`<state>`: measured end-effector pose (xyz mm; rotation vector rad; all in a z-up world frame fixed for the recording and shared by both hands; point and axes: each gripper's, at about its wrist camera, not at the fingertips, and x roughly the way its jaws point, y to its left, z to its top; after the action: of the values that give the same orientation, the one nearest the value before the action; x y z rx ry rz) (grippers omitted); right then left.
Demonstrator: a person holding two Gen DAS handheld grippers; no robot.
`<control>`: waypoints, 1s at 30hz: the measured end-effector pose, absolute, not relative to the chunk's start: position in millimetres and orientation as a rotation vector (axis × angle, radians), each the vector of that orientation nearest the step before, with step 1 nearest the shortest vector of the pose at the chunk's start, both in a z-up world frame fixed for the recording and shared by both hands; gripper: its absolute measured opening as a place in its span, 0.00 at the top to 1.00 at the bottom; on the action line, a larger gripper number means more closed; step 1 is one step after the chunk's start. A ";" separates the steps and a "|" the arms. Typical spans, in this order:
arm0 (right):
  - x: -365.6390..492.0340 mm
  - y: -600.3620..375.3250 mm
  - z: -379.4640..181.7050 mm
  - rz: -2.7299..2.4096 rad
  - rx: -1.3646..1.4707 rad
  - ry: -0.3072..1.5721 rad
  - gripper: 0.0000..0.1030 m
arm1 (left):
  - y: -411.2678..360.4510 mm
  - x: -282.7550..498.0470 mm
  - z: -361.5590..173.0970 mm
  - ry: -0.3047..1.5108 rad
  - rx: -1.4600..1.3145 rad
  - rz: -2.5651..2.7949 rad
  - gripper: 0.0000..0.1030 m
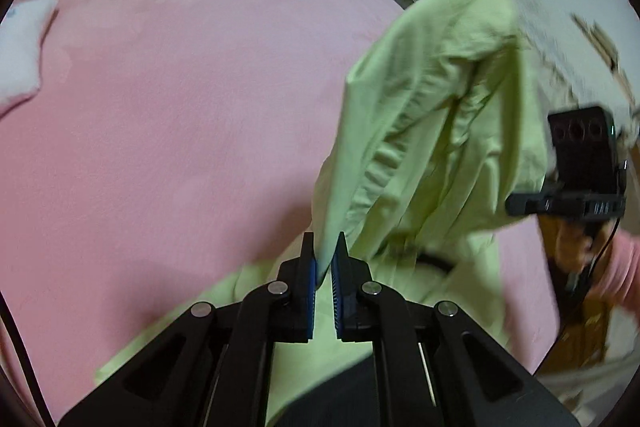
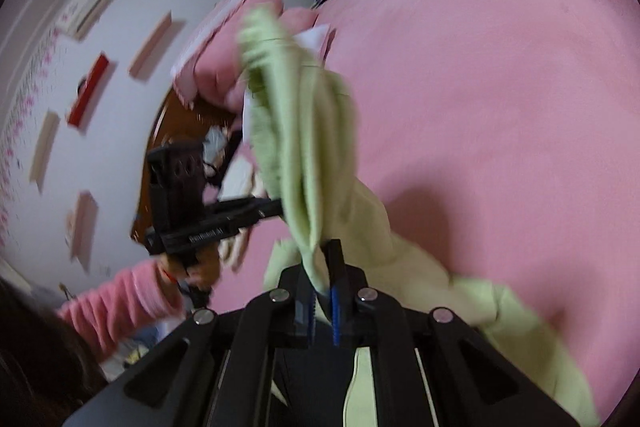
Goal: Fold large clothes
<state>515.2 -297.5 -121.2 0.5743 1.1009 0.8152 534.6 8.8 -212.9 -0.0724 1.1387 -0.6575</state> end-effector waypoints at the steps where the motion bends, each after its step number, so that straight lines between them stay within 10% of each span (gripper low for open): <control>1: 504.9 -297.6 -121.6 0.820 0.562 1.110 0.93 | 11.1 522.5 -212.0 1.132 -0.039 -0.657 0.95; 7: 456.7 -301.0 -142.5 0.736 0.532 1.133 0.88 | 17.2 455.3 -234.1 1.082 0.159 -0.590 0.81; 10: 436.2 -302.6 -165.7 0.651 0.545 1.186 0.53 | 26.5 431.7 -257.2 1.105 0.248 -0.542 0.75; 14: 411.9 -306.1 -190.7 0.584 0.422 1.292 0.34 | 28.1 411.4 -289.4 1.182 0.334 -0.479 0.54; 21: 386.6 -301.0 -195.8 0.523 0.271 1.389 0.33 | 65.7 391.8 -270.3 1.216 0.255 -0.393 0.43; 30: 366.9 -279.5 -129.2 0.586 0.383 1.070 0.33 | 18.4 373.2 -233.9 1.181 0.040 -0.473 0.42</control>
<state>366.9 -279.5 -129.2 0.3827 1.0700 0.5859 373.2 18.4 -233.9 0.0401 1.1812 -0.4731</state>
